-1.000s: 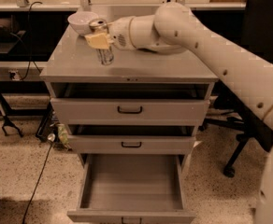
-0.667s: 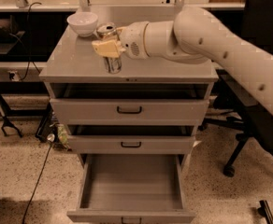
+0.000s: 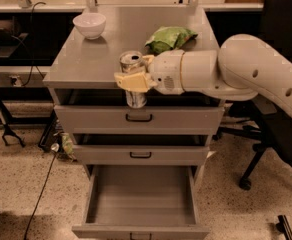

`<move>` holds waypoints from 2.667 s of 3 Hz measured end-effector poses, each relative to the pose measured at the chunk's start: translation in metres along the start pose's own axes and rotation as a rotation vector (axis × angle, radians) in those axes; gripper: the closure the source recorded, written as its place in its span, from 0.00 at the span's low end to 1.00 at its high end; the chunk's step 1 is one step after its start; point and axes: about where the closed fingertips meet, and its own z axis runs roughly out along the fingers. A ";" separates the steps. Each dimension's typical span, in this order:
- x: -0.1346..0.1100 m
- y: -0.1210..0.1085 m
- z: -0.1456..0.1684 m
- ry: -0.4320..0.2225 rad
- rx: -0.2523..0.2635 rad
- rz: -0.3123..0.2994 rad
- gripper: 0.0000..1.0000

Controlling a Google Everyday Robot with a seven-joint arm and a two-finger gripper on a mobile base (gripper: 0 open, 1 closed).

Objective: Place redbull can into bottom drawer

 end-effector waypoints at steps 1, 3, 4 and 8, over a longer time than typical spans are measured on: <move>0.006 0.003 -0.011 0.004 0.007 -0.003 1.00; 0.043 0.022 0.005 -0.009 -0.006 -0.029 1.00; 0.092 0.040 0.017 -0.040 0.022 -0.010 1.00; 0.232 0.082 0.070 -0.042 0.019 0.126 1.00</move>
Offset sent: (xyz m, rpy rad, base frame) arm -0.0033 -0.0015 -0.0025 -0.0392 -0.0573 0.0127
